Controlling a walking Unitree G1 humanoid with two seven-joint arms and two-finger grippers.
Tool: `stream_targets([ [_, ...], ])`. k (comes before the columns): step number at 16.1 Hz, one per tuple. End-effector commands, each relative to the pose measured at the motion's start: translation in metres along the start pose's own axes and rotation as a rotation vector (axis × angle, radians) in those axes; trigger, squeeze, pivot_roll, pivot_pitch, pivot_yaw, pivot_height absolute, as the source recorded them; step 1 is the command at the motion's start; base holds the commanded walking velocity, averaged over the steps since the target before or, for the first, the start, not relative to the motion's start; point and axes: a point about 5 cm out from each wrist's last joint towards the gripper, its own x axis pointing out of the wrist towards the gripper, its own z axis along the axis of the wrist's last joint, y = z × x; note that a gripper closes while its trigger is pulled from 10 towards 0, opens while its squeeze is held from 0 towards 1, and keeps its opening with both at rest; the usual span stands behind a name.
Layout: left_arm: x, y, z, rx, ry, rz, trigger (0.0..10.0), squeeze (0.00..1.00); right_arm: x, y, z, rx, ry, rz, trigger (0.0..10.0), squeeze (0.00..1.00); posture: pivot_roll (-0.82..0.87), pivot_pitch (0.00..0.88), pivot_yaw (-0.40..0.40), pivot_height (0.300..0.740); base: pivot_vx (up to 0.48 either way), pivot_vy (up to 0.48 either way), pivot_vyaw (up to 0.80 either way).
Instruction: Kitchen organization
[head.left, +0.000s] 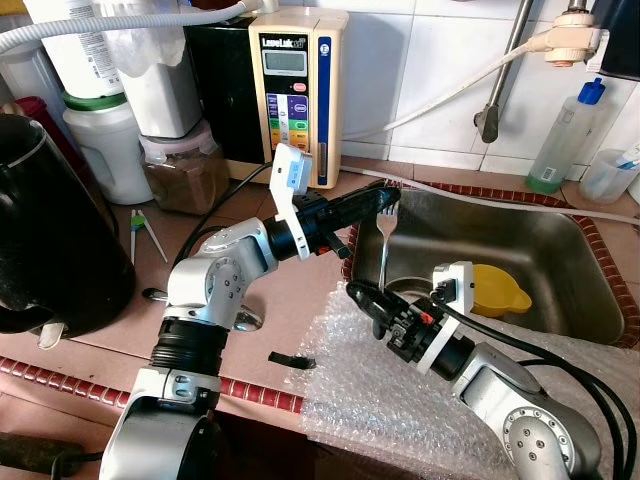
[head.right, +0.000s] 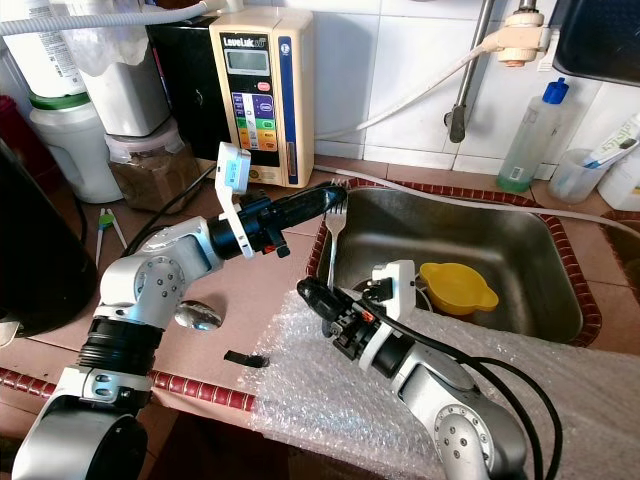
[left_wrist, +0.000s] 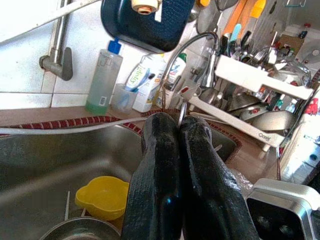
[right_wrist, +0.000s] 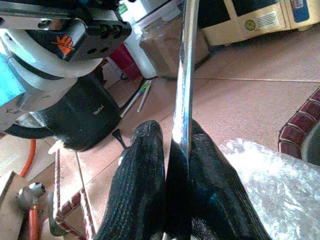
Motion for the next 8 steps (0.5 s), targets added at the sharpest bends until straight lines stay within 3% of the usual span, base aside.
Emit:
stream_targets([
  [1,0.0039,-0.0029,-0.0014,0.007,0.023,-0.007,0.0,0.0,0.0048,0.0062,0.004,-0.033,-0.007,0.03,0.0,0.0,0.02,0.008,0.043,0.74,0.0,0.0,0.0],
  [3,0.004,-0.0036,-0.0032,0.011,0.029,-0.006,0.2,0.0,0.0049,0.0046,0.0048,-0.043,-0.018,0.014,0.0,0.0,0.02,0.01,0.044,0.74,0.0,0.0,0.0],
  [4,0.0041,-0.0038,-0.005,0.013,0.037,-0.005,3.1,0.0,0.0054,0.004,0.0051,-0.046,-0.022,0.006,0.0,0.0,0.02,0.01,0.045,0.74,0.0,0.0,0.0],
  [5,0.0038,-0.0036,-0.006,0.013,0.041,-0.004,8.5,0.0,0.0057,0.0039,0.0051,-0.049,-0.024,0.003,0.0,0.0,0.02,0.012,0.045,0.74,0.0,0.0,0.0],
  [6,0.0036,-0.0034,-0.0063,0.013,0.042,-0.004,8.5,0.0,0.0058,0.0038,0.005,-0.051,-0.024,0.002,0.0,0.0,0.02,0.012,0.045,0.74,0.0,0.0,0.0],
  [7,0.0029,-0.0024,-0.0073,0.006,0.048,-0.002,10.0,0.1,0.006,0.0032,0.0048,-0.059,-0.026,-0.006,0.0,0.0,0.02,0.014,0.047,0.74,0.0,0.0,0.0],
  [8,0.0023,-0.0017,-0.0078,-0.008,0.048,0.001,10.0,1.0,0.0061,0.0027,0.0049,-0.066,-0.028,-0.013,0.0,0.0,0.02,0.014,0.048,0.74,0.0,0.0,0.0],
])
